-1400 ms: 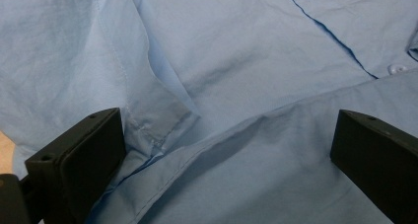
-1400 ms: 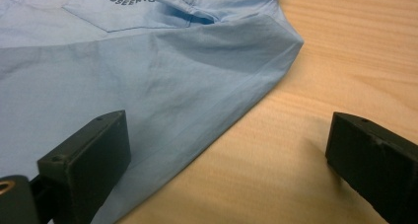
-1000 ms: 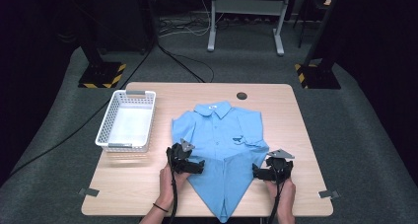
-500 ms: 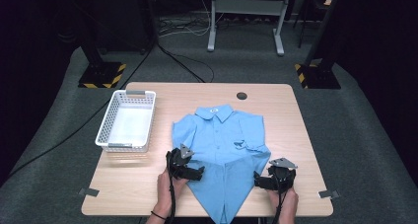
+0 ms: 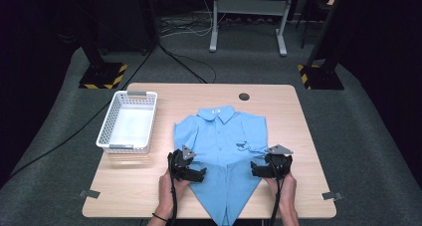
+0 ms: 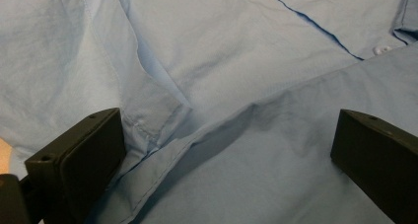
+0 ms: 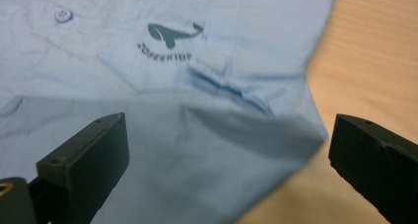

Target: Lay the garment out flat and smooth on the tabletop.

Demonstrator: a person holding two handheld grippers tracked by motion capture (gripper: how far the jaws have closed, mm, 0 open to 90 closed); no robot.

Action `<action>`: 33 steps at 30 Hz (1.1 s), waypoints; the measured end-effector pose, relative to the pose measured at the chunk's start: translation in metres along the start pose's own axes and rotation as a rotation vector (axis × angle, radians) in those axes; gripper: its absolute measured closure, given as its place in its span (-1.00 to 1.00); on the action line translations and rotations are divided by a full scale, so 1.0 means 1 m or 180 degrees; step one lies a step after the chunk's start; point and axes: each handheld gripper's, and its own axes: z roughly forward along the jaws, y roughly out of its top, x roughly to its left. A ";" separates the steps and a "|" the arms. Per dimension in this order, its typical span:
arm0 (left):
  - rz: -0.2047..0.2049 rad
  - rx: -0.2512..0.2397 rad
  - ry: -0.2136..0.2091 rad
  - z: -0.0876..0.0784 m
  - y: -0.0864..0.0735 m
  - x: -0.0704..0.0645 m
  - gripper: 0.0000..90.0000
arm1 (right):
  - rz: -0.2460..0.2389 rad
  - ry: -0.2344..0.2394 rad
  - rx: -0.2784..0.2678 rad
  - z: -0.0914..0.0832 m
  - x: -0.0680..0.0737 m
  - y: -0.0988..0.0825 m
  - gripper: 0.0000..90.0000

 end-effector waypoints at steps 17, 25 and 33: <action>0.0000 -0.0001 -0.0003 0.000 0.000 0.000 -1.00 | -0.0252 0.0124 0.0236 0.048 0.003 0.039 -0.18; 0.0001 0.0002 -0.0003 0.000 0.000 0.000 -1.00 | -0.0211 0.0113 0.0203 0.045 -0.002 0.037 0.57; 0.0000 -0.0001 -0.0004 0.000 0.000 0.000 -1.00 | -0.0251 -0.0033 0.0192 0.045 0.000 0.038 0.92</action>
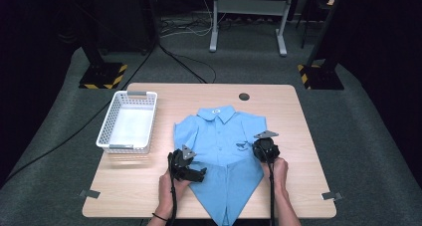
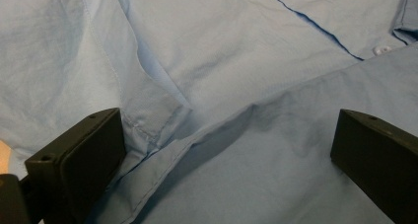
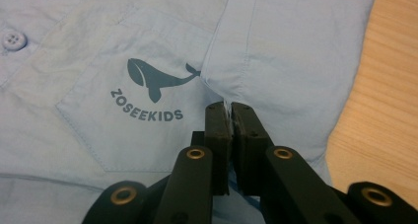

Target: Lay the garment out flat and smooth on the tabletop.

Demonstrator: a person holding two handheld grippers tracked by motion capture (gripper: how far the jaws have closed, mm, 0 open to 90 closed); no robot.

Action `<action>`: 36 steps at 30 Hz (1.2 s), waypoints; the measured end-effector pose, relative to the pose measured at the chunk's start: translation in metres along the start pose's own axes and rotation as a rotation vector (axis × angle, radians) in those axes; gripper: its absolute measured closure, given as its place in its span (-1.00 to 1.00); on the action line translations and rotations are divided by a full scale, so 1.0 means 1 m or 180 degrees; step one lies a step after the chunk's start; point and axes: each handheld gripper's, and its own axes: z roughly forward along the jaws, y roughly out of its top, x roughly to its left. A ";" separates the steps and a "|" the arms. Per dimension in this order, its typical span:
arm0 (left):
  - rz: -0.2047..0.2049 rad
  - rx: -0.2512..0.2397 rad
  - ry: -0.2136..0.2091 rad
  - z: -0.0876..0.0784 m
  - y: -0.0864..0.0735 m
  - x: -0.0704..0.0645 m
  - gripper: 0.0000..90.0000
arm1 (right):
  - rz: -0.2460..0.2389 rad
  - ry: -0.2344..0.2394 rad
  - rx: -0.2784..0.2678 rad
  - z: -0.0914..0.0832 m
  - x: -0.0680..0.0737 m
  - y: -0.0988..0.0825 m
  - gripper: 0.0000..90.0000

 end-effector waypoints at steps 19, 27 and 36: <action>-0.0003 -0.0003 -0.0003 0.000 0.000 0.000 -0.99 | 0.0221 -0.0200 -0.0226 -0.023 -0.026 0.001 0.92; -0.0004 -0.0004 -0.0001 0.000 0.000 0.000 -0.99 | 0.0465 -0.0306 -0.0286 -0.031 -0.049 -0.014 0.92; -0.0010 -0.0007 0.0000 0.000 0.000 0.000 -0.99 | 0.0807 -0.0359 -0.0211 -0.028 -0.074 -0.036 0.84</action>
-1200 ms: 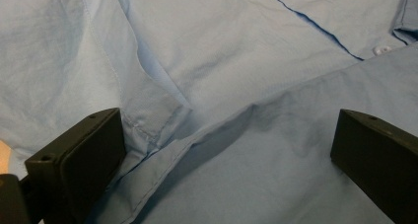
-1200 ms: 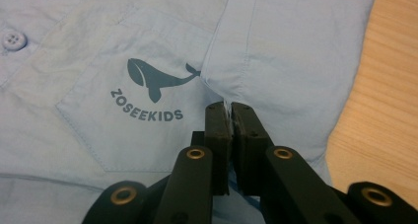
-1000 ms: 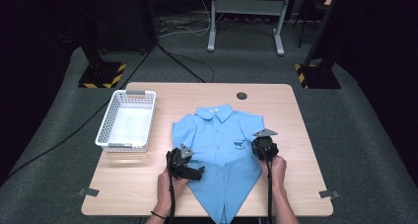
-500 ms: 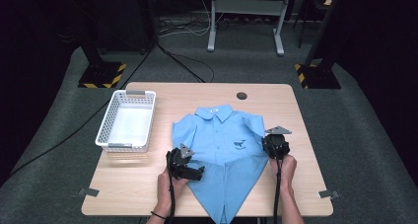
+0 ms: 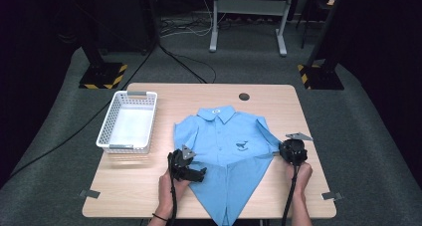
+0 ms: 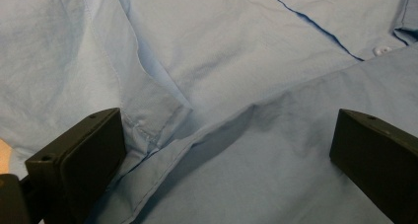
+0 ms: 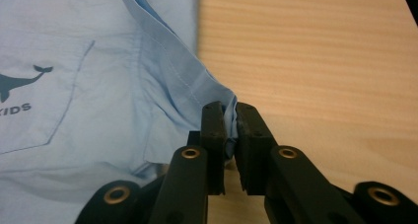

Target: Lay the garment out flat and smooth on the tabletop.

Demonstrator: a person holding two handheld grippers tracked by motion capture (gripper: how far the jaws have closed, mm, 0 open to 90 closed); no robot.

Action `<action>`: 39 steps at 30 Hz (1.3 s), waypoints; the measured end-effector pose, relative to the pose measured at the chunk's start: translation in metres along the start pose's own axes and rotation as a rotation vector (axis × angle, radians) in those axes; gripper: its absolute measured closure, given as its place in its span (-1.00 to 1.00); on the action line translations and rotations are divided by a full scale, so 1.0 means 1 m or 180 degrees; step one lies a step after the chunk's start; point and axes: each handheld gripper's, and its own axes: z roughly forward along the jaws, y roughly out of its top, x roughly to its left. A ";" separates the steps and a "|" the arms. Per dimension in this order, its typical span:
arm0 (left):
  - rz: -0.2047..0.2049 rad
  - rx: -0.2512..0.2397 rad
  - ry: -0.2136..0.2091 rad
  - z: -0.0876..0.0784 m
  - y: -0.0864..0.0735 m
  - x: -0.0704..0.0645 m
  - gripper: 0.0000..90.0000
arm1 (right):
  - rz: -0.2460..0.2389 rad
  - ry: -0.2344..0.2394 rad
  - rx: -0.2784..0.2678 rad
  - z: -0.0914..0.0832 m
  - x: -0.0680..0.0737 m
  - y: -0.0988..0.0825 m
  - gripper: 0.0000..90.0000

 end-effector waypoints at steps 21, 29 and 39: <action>-0.0015 -0.0005 0.0004 0.000 0.000 0.000 -0.99 | 0.0430 -0.0157 -0.0070 -0.022 -0.012 -0.002 -0.67; -0.0003 -0.0006 0.0008 0.000 0.000 0.000 -0.98 | 0.0239 -0.0057 0.0164 0.004 0.014 -0.002 -0.81; 0.0032 -0.0005 -0.0011 0.001 0.001 -0.002 -0.99 | 0.0214 -0.0195 0.0166 0.006 0.002 -0.015 -0.82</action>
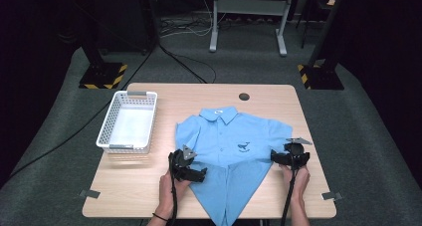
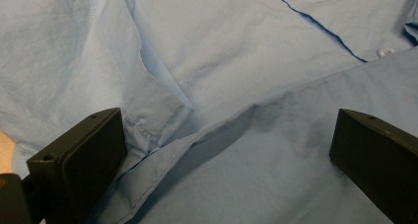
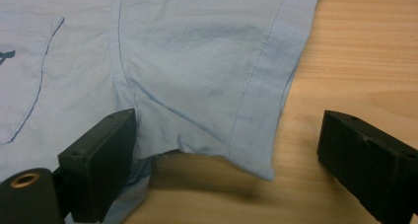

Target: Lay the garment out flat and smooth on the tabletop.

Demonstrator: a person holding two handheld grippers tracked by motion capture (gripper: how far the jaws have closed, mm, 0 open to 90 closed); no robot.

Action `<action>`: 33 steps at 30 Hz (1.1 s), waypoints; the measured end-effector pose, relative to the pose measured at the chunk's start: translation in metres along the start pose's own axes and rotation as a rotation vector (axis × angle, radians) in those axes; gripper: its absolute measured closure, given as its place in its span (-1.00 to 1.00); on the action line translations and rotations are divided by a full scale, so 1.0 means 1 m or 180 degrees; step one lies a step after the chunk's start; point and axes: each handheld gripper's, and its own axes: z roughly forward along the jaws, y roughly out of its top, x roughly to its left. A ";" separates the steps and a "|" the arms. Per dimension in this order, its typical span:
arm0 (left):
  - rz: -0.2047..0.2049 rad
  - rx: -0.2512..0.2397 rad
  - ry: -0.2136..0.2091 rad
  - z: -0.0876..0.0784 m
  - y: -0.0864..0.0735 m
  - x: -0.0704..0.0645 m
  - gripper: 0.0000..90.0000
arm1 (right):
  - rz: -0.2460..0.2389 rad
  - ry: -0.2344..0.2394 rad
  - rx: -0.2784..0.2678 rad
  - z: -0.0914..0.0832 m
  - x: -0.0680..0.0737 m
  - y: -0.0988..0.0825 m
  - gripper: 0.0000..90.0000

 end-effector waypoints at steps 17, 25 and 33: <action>0.0060 0.0008 -0.0064 0.015 0.016 -0.010 -0.99 | 0.0050 -0.0047 -0.0045 0.000 -0.021 -0.001 -0.83; 0.0104 0.0002 -0.0094 0.022 0.023 -0.016 -0.99 | 0.0087 -0.0086 -0.0056 -0.001 -0.035 -0.002 -0.85; 0.0111 0.0005 -0.0094 0.022 0.023 -0.016 -0.99 | 0.0161 0.0223 -0.0328 -0.022 -0.038 -0.003 -1.00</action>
